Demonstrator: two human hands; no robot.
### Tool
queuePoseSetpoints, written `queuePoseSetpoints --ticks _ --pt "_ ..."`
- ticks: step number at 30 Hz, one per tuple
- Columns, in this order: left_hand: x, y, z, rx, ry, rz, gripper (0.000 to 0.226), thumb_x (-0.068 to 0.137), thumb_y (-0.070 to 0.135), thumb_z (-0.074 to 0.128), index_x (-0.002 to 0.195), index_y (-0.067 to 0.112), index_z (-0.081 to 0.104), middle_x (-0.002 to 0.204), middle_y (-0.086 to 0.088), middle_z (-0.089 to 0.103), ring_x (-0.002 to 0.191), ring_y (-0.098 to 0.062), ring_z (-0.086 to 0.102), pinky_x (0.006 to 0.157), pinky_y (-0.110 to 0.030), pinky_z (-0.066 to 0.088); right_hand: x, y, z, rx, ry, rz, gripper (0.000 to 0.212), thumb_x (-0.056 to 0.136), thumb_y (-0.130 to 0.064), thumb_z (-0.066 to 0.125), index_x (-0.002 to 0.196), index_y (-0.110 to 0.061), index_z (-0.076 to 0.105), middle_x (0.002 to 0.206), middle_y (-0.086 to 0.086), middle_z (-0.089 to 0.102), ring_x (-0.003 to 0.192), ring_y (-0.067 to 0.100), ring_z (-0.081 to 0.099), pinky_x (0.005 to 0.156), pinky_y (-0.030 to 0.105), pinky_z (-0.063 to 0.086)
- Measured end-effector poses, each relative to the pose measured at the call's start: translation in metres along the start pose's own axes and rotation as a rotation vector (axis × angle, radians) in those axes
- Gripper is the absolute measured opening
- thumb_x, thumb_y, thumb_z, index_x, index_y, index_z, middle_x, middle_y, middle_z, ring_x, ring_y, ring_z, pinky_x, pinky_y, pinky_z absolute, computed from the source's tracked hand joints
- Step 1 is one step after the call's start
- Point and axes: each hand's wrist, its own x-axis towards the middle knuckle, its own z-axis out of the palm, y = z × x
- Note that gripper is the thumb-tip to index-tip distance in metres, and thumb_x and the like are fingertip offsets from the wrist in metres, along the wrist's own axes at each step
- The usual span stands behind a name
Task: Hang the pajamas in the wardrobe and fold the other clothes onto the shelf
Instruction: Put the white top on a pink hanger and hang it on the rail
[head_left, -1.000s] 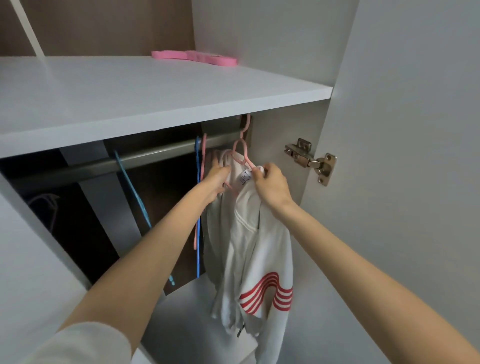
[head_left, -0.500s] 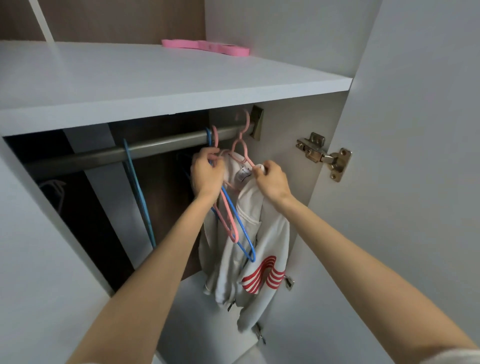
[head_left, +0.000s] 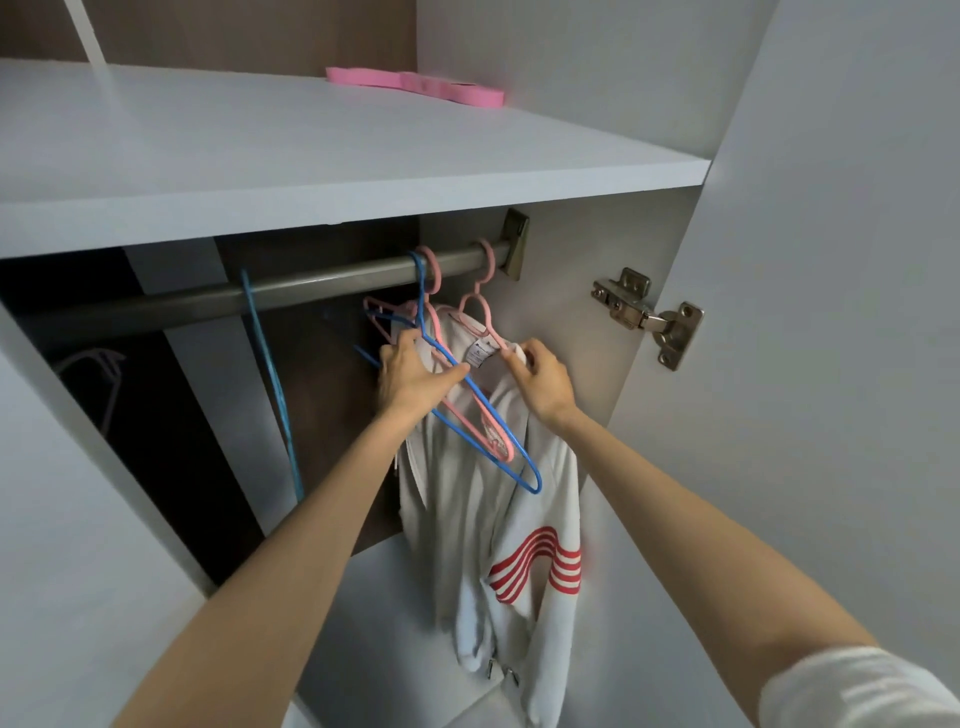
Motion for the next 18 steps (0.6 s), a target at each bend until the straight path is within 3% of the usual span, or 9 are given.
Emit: queuePoseSetpoints --ticks 4,8,11,13,15,18 --pt "0.0 0.0 -0.002 -0.034 -0.004 0.011 0.065 0.075 0.032 0.075 0.13 0.016 0.044 0.128 -0.012 0.051 0.118 -0.028 0.05 0.091 -0.031 0.04 0.0 0.007 0.001 -0.127 -0.159 -0.03 0.031 0.098 -0.036 0.048 0.11 -0.008 0.049 0.099 0.01 0.057 0.084 0.022 0.051 0.07 0.029 0.034" --pt "-0.005 0.003 -0.005 -0.065 -0.033 0.009 0.054 0.082 0.025 0.069 0.13 0.015 0.046 0.127 -0.009 0.054 0.117 -0.026 0.051 0.091 -0.032 0.042 -0.011 0.014 -0.004 -0.25 -0.286 -0.061 0.038 0.101 -0.033 0.042 0.127 -0.007 0.039 0.13 0.017 0.043 0.113 0.033 0.047 0.094 0.039 0.039" --pt "-0.008 0.006 -0.009 -0.083 -0.029 0.006 0.048 0.09 0.018 0.059 0.135 0.017 0.044 0.129 -0.009 0.055 0.118 -0.026 0.052 0.094 -0.032 0.044 -0.022 0.015 -0.005 -0.407 -0.294 -0.151 0.052 0.101 -0.029 0.042 0.146 -0.009 0.025 0.139 0.017 0.034 0.125 0.033 0.035 0.103 0.042 0.035" --pt "-0.011 0.007 -0.015 -0.088 -0.022 0.009 0.048 0.093 0.011 0.049 0.14 0.019 0.041 0.132 -0.009 0.053 0.12 -0.027 0.051 0.1 -0.037 0.043 -0.028 0.01 -0.005 -0.578 -0.21 -0.281 0.059 0.099 -0.021 0.046 0.15 -0.009 0.018 0.144 0.014 0.03 0.124 0.033 0.032 0.105 0.041 0.033" --pt "-0.012 0.006 -0.018 -0.108 -0.007 0.005 0.05 0.094 0.006 0.045 0.141 0.02 0.04 0.134 -0.011 0.05 0.122 -0.027 0.049 0.102 -0.04 0.042 -0.031 0.004 -0.006 -0.622 -0.059 -0.411 0.055 0.095 -0.012 0.049 0.147 -0.009 0.031 0.14 0.012 0.038 0.117 0.031 0.036 0.102 0.038 0.035" --pt "-0.018 0.006 -0.026 -0.167 0.044 0.008 0.047 0.095 0.004 0.045 0.14 0.015 0.042 0.133 -0.012 0.052 0.122 -0.026 0.049 0.103 -0.035 0.041 -0.036 -0.015 -0.003 -0.34 -0.046 -0.43 0.035 0.099 -0.019 0.045 0.131 -0.009 0.054 0.129 0.01 0.05 0.116 0.029 0.041 0.101 0.032 0.034"
